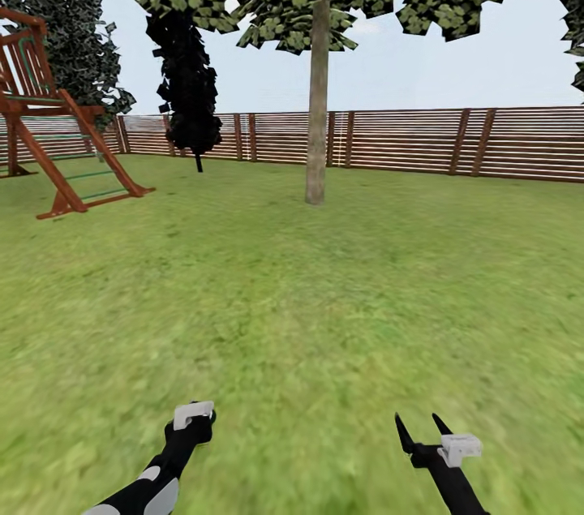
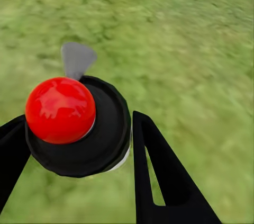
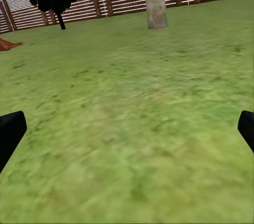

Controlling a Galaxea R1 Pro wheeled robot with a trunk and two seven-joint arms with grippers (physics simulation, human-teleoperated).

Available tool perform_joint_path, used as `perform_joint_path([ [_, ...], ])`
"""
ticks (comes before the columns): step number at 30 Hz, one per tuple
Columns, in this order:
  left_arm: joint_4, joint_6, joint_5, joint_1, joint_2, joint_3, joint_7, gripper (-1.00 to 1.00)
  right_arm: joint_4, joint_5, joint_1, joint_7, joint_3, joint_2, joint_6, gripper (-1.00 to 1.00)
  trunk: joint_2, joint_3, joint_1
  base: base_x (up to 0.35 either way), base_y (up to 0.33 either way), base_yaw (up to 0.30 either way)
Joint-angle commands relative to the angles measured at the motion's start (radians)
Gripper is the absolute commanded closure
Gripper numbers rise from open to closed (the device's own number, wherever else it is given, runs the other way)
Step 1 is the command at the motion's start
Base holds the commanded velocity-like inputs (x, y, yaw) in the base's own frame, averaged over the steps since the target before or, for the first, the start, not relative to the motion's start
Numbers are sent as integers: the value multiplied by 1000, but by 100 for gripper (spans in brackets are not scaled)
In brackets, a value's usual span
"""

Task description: In the garden, pick up the pesticide atomizer on the floor and spray pesticide onto both trees until each tree trunk is fully covered.

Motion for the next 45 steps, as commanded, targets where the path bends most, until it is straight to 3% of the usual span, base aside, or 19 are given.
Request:
perform_joint_path([
  [1,0,0,0,0,0,0,0,100,0,0,0,0,0,0,0,-100,0,0,0,338,0,0],
  [45,0,0,0,0,-3,-1,0,100,0,0,0,0,0,0,0,-100,0,0,0,338,0,0],
])
